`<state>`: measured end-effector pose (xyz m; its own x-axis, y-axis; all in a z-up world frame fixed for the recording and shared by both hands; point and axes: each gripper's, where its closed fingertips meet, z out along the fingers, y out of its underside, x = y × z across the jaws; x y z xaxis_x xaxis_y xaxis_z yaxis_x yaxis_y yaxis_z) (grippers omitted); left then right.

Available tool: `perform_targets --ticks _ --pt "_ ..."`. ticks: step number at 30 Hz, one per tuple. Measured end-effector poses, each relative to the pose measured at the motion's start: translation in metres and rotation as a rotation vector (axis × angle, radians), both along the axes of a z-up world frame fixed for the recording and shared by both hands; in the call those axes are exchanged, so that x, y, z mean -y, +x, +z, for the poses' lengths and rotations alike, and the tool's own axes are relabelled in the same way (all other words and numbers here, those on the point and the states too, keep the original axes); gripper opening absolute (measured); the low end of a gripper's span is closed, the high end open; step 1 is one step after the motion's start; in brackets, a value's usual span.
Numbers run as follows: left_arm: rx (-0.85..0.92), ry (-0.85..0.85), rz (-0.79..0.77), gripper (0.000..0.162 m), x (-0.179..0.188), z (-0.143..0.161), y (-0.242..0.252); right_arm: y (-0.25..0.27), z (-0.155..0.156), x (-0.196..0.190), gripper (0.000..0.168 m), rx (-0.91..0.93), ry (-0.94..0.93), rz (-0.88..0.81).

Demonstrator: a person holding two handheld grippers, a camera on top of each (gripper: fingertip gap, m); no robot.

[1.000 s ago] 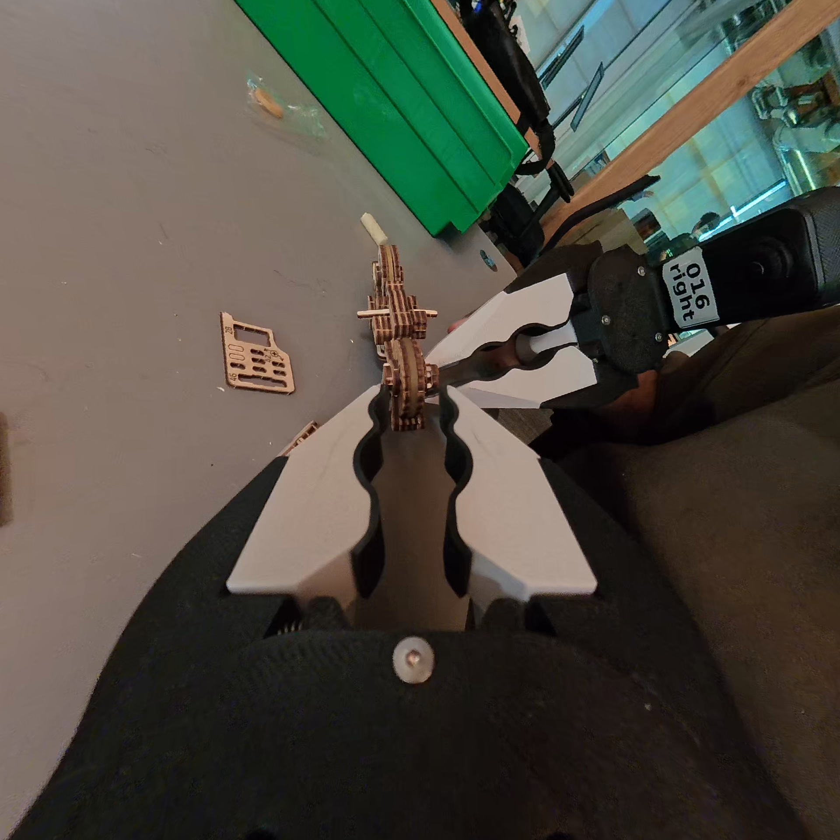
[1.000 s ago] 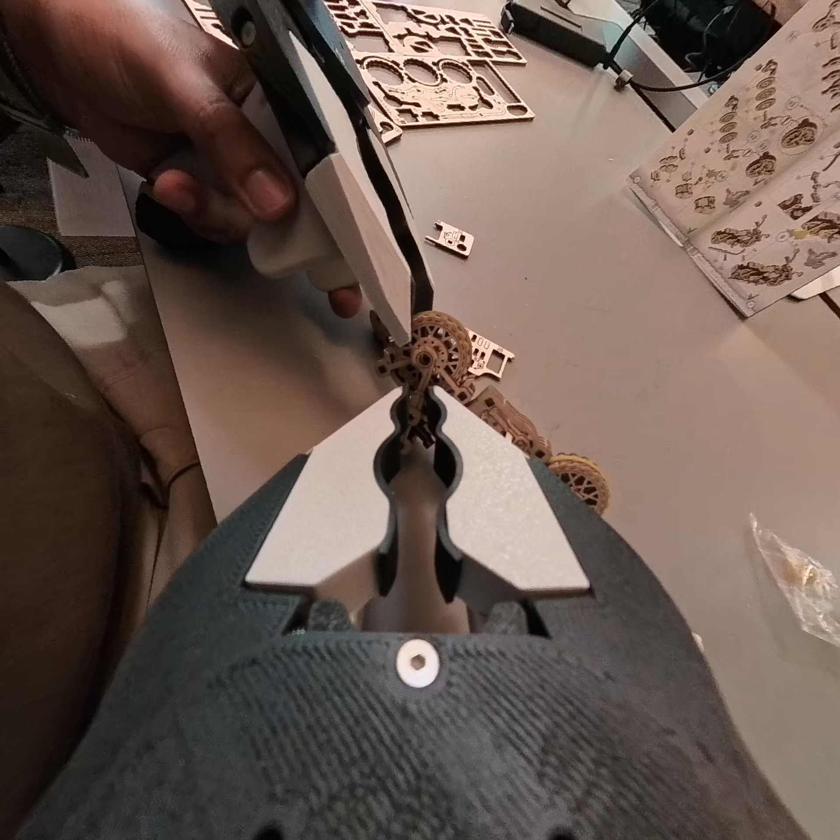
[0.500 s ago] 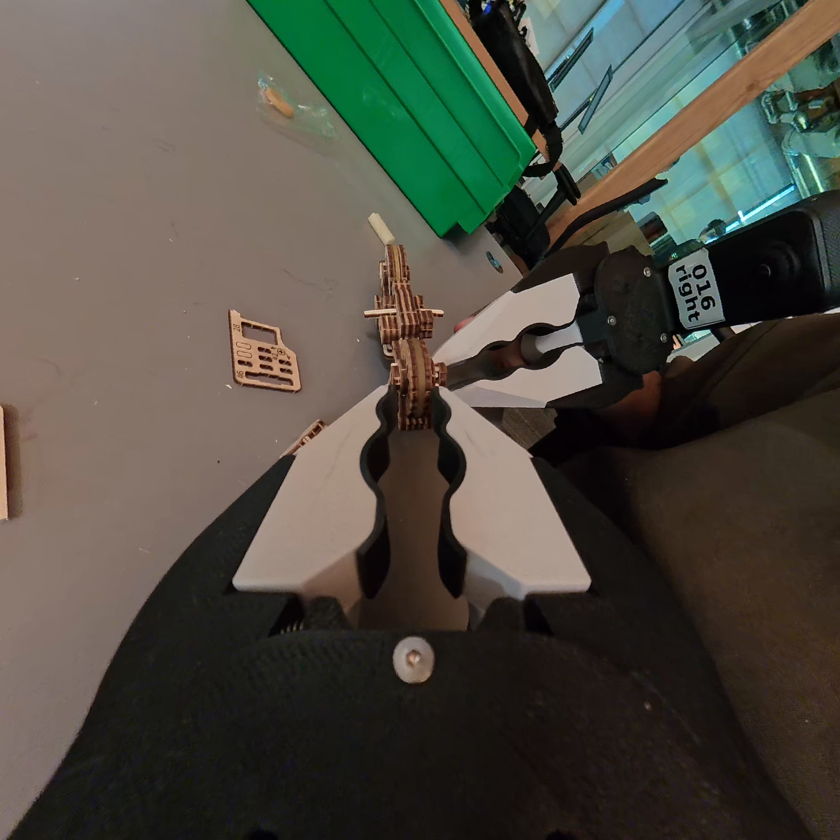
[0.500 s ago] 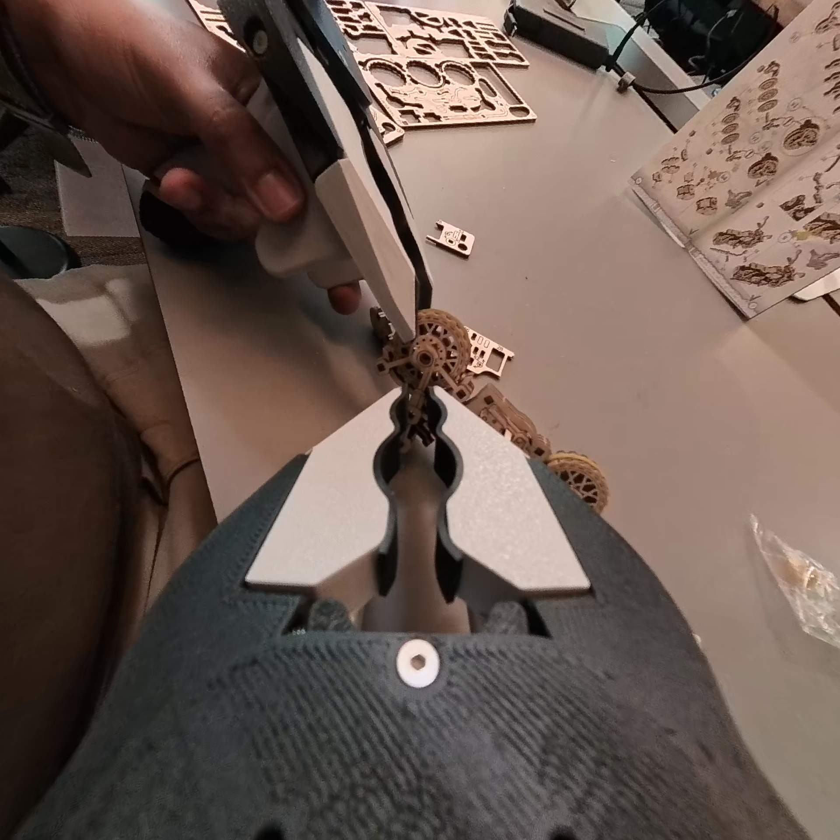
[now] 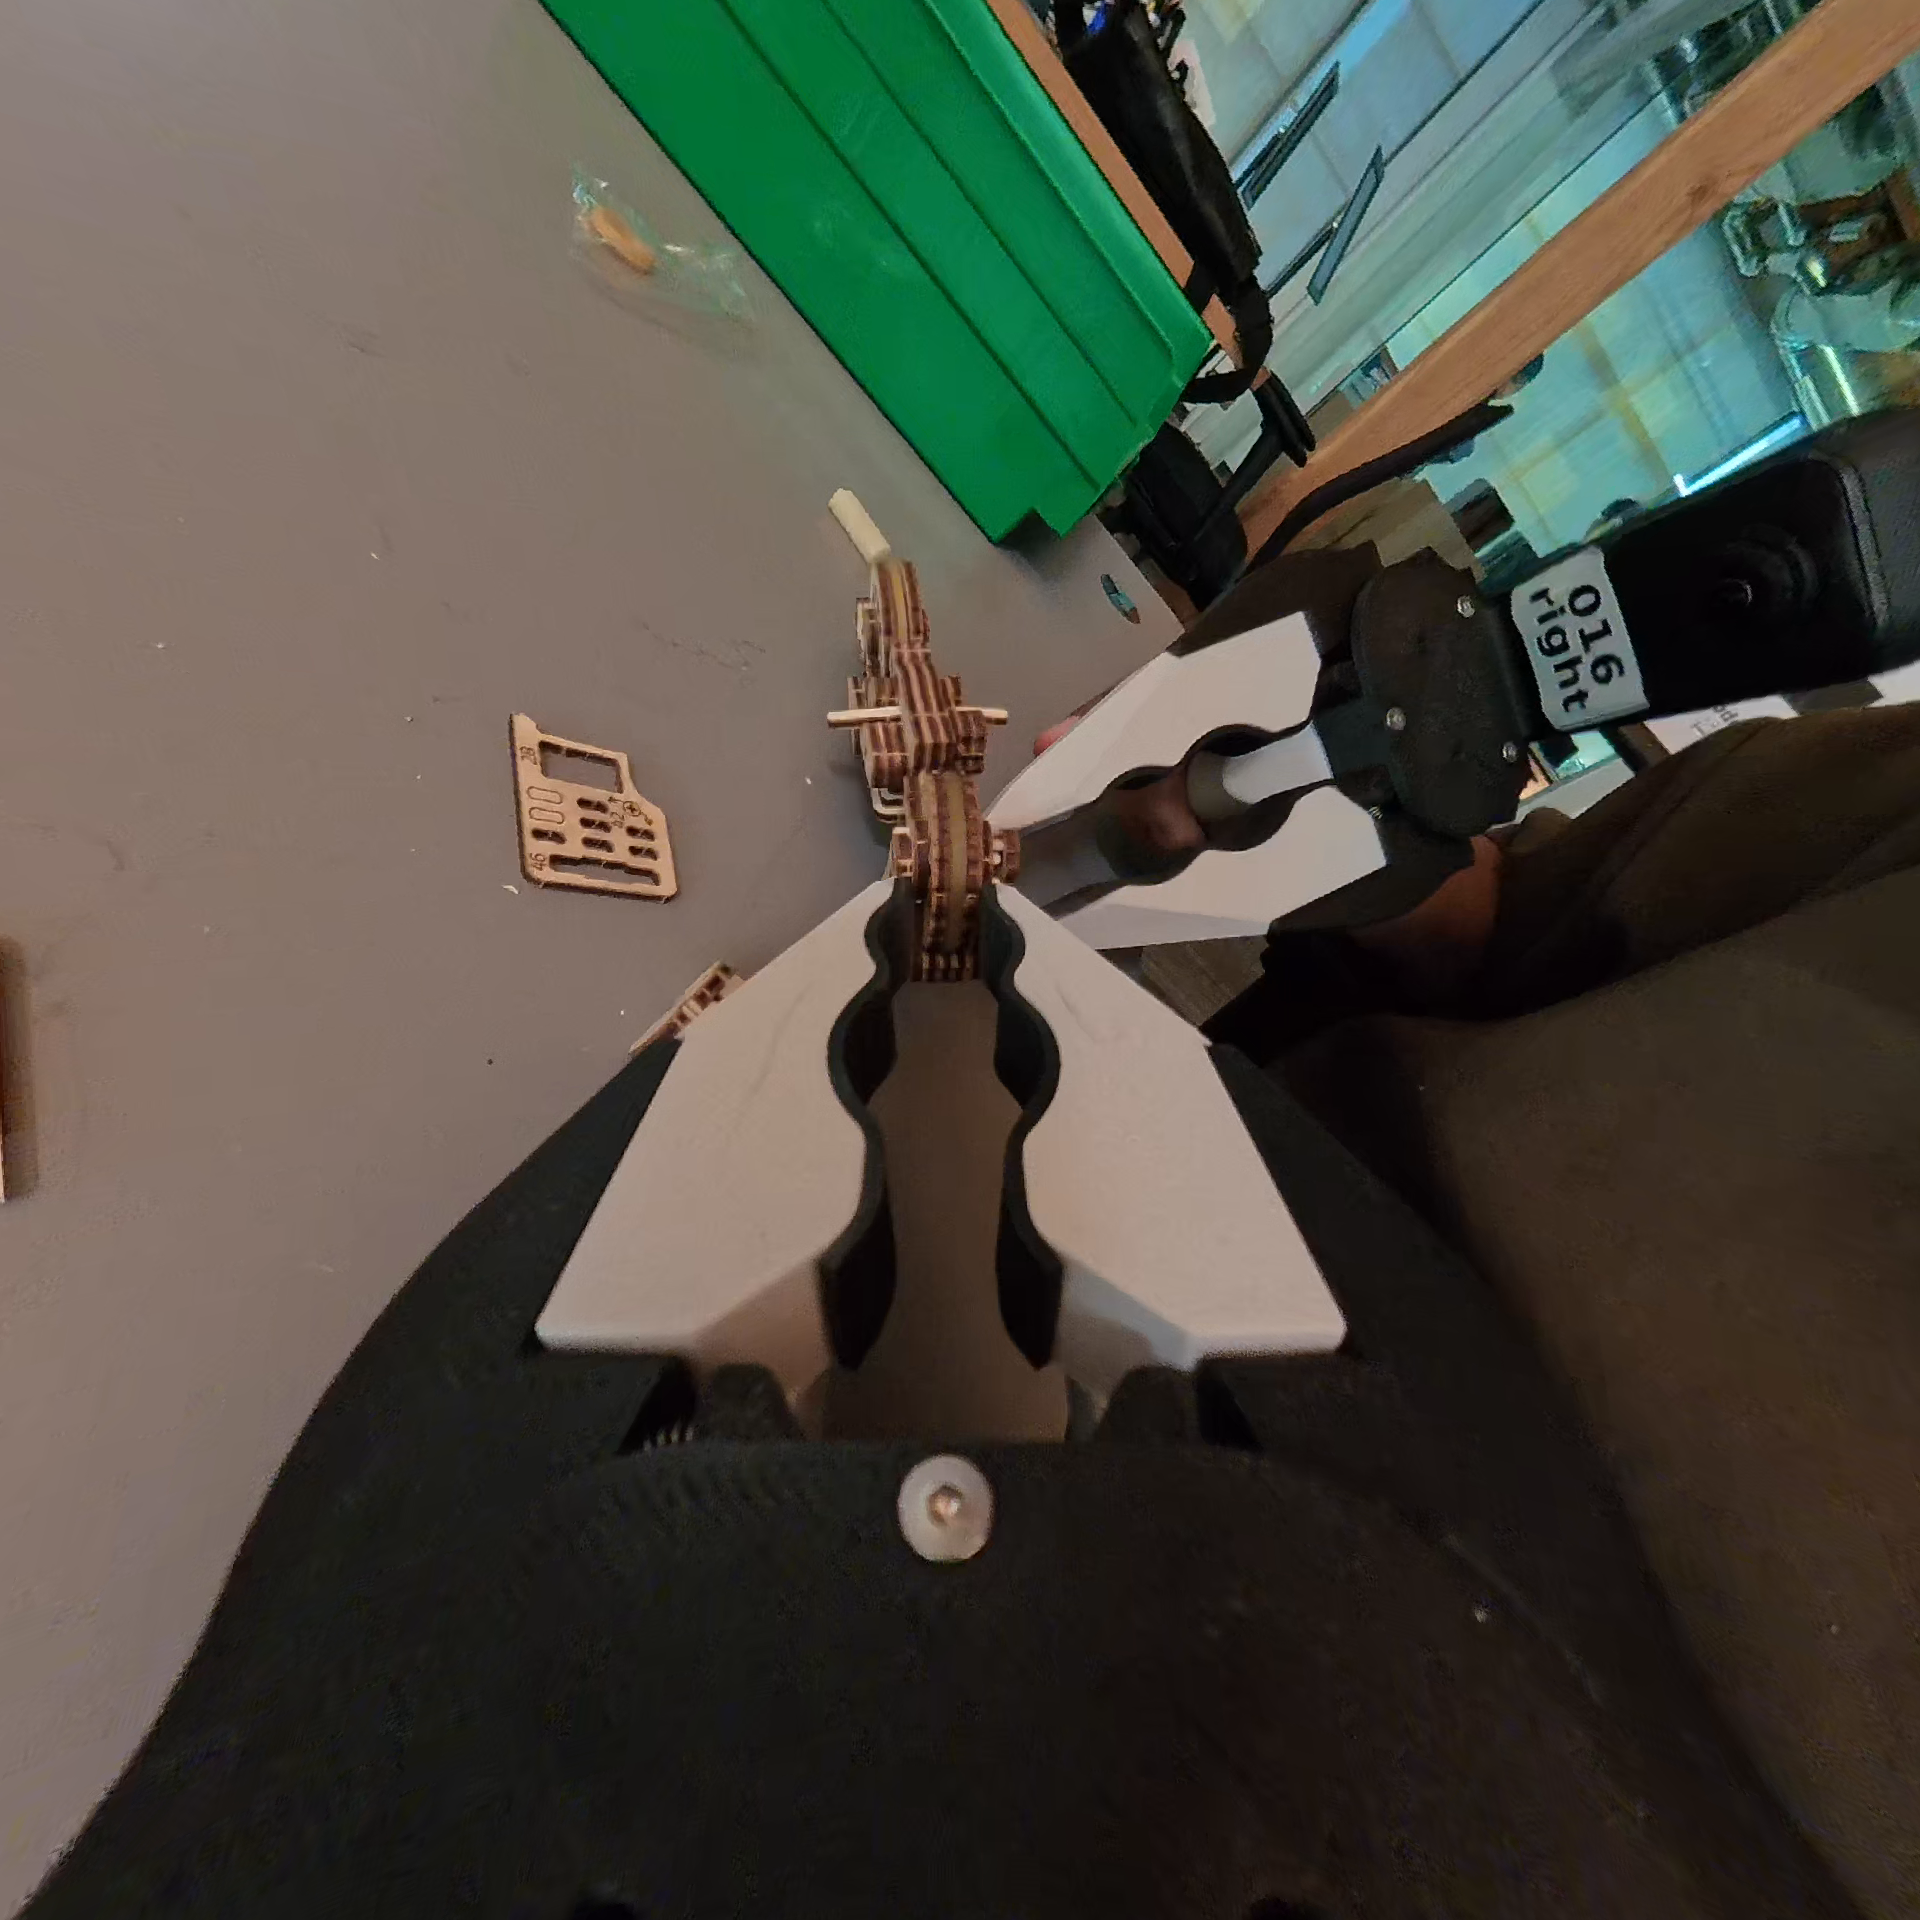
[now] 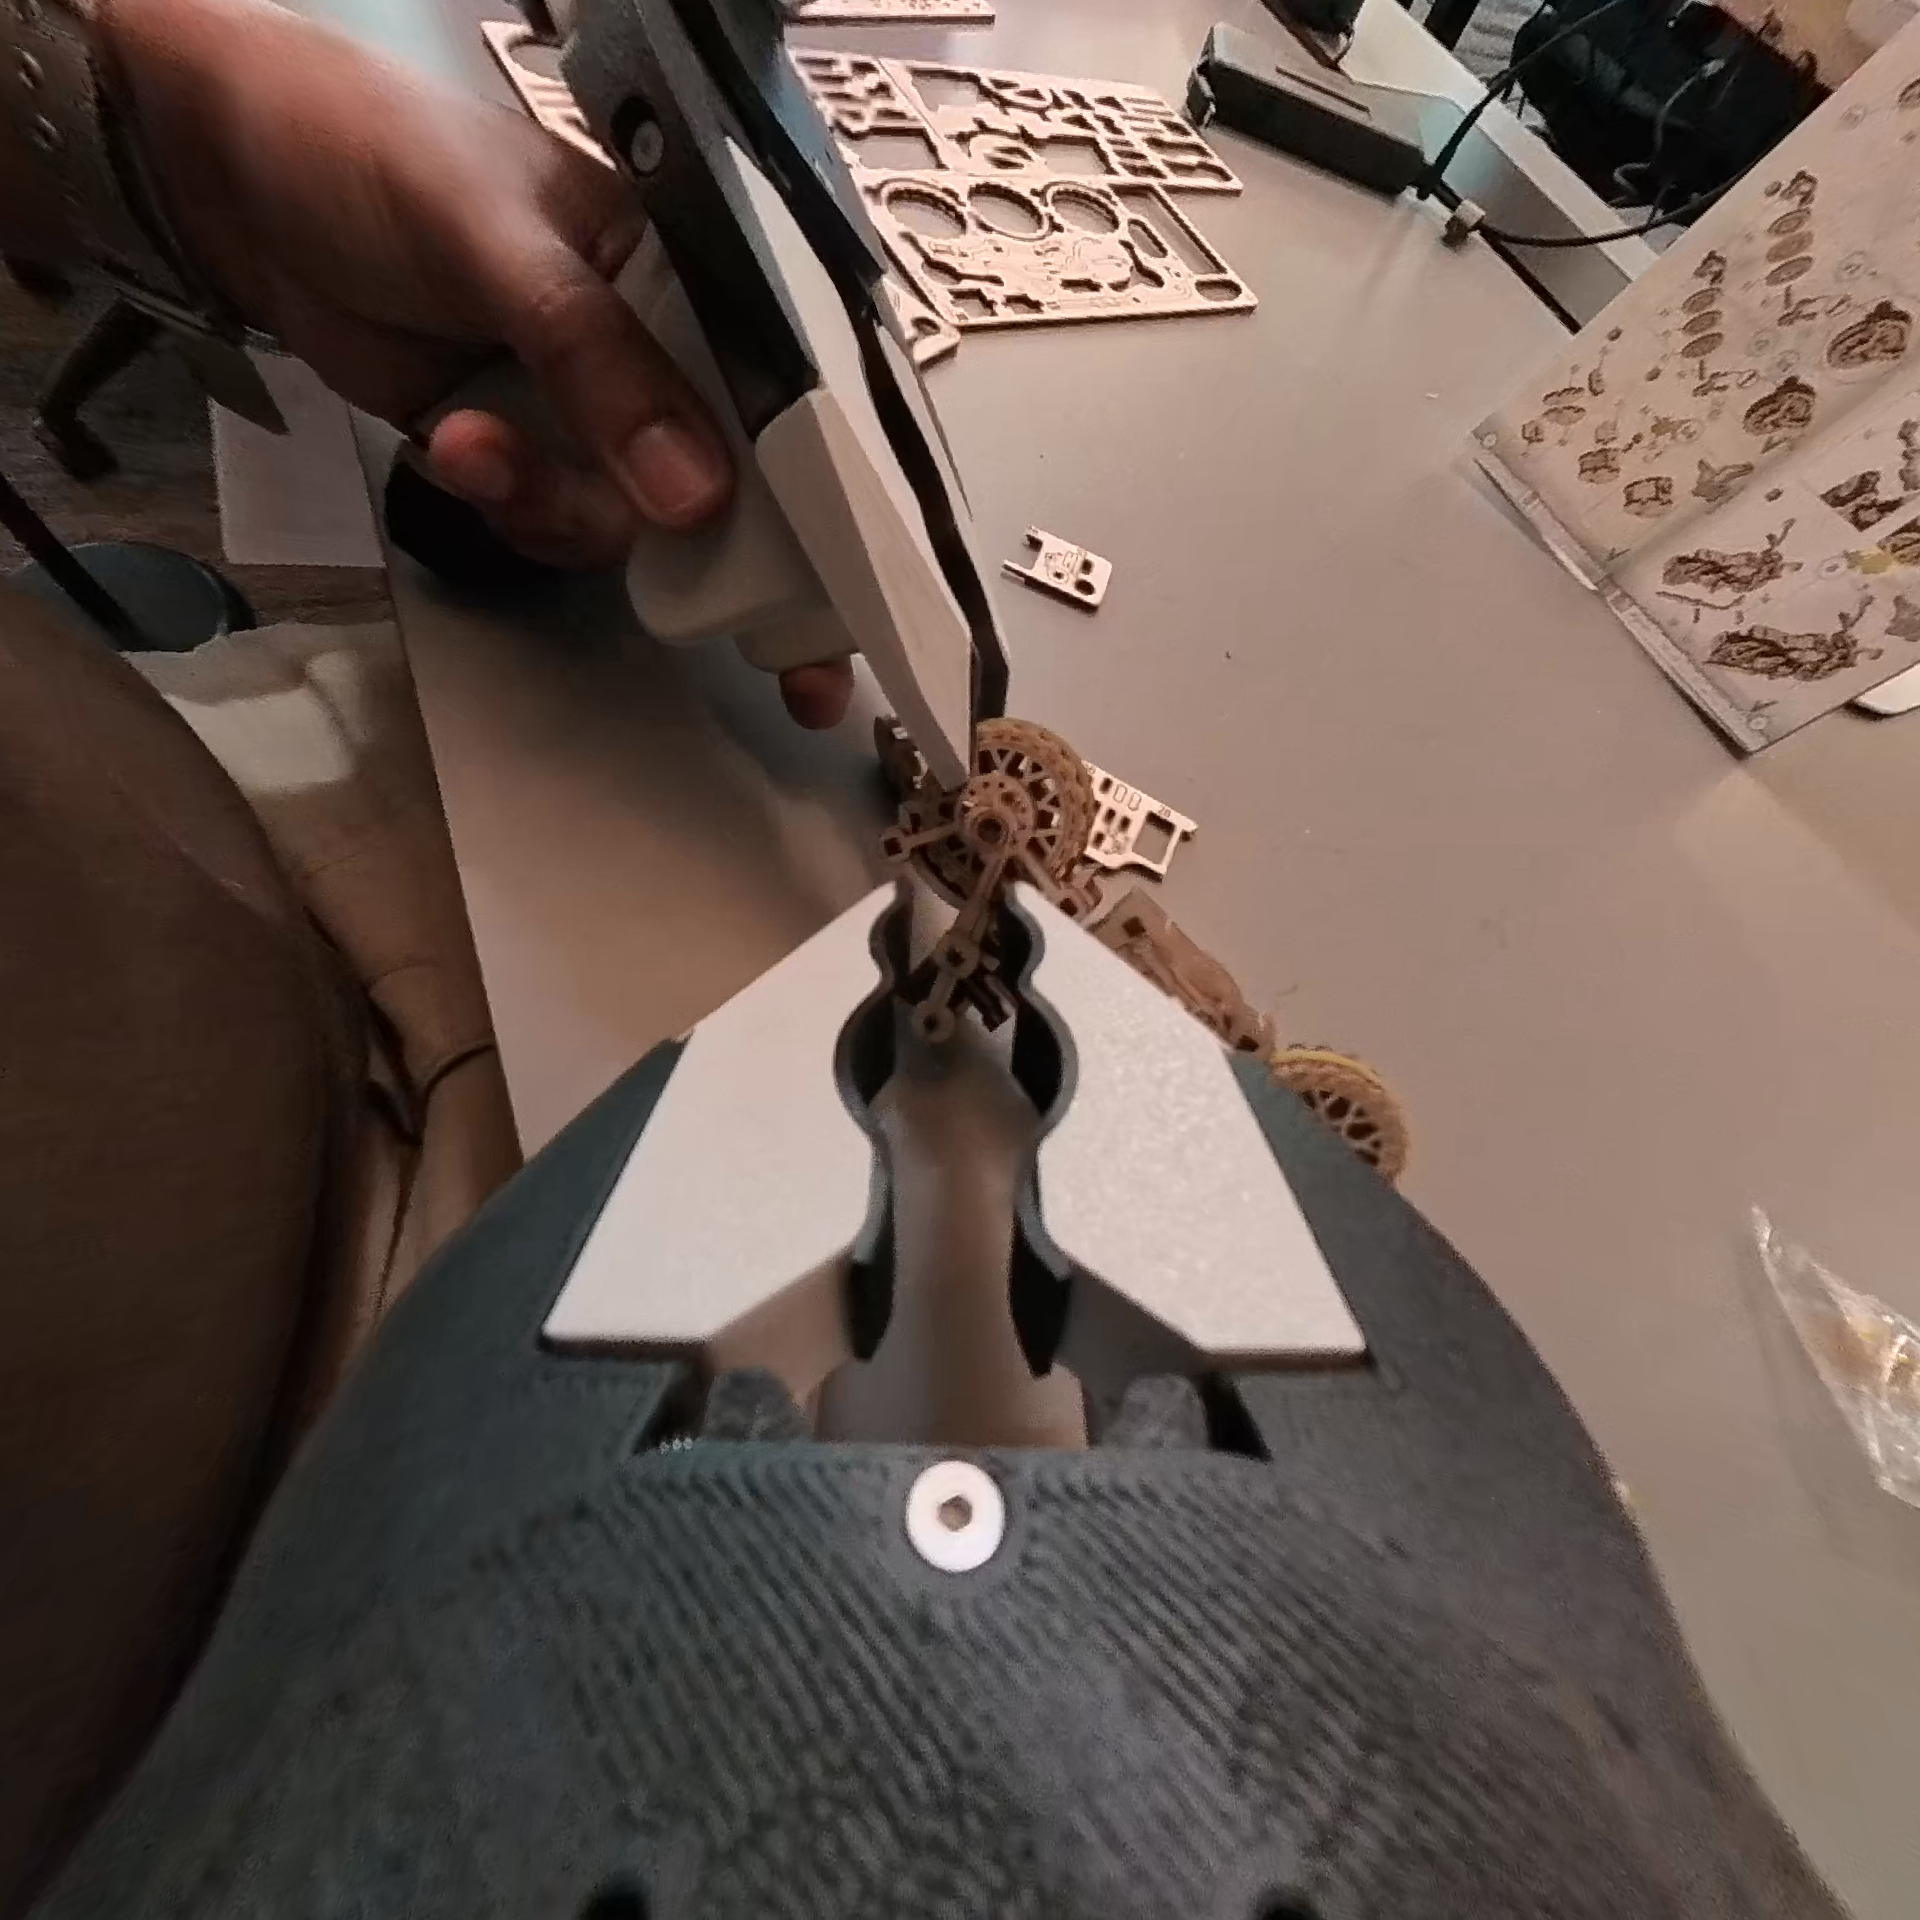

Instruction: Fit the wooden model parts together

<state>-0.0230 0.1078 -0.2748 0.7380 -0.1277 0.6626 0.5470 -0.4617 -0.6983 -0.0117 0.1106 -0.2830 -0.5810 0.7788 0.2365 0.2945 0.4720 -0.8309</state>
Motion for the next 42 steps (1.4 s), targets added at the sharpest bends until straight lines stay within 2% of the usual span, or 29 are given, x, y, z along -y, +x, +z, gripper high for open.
perform_targets --ticks 1,7,13,18,20,31,42 --pt "-0.003 0.006 -0.007 0.009 0.000 0.001 0.001 0.001 0.003 0.001 0.016 -0.001 -0.026 0.006" --pt "-0.025 0.030 -0.042 0.009 0.001 0.004 0.007 0.006 0.027 0.003 0.023 -0.019 -0.207 0.050" --pt "-0.127 0.085 -0.172 0.008 0.005 0.011 0.031 0.014 0.041 -0.010 0.025 -0.083 -0.205 0.091" --pt "-0.199 0.104 -0.219 0.009 0.007 0.012 0.042 0.031 0.028 -0.009 0.027 0.042 -0.231 0.193" --pt "-0.218 0.117 -0.243 0.009 0.008 0.014 0.045 0.037 0.021 -0.006 0.032 0.105 -0.234 0.232" --pt "-0.560 0.181 -0.350 0.006 0.017 0.010 0.065 0.052 0.011 -0.008 0.039 0.151 -0.049 0.261" --pt "-0.590 0.198 -0.352 0.007 0.017 0.011 0.066 0.058 -0.005 -0.001 0.028 0.208 0.033 0.287"
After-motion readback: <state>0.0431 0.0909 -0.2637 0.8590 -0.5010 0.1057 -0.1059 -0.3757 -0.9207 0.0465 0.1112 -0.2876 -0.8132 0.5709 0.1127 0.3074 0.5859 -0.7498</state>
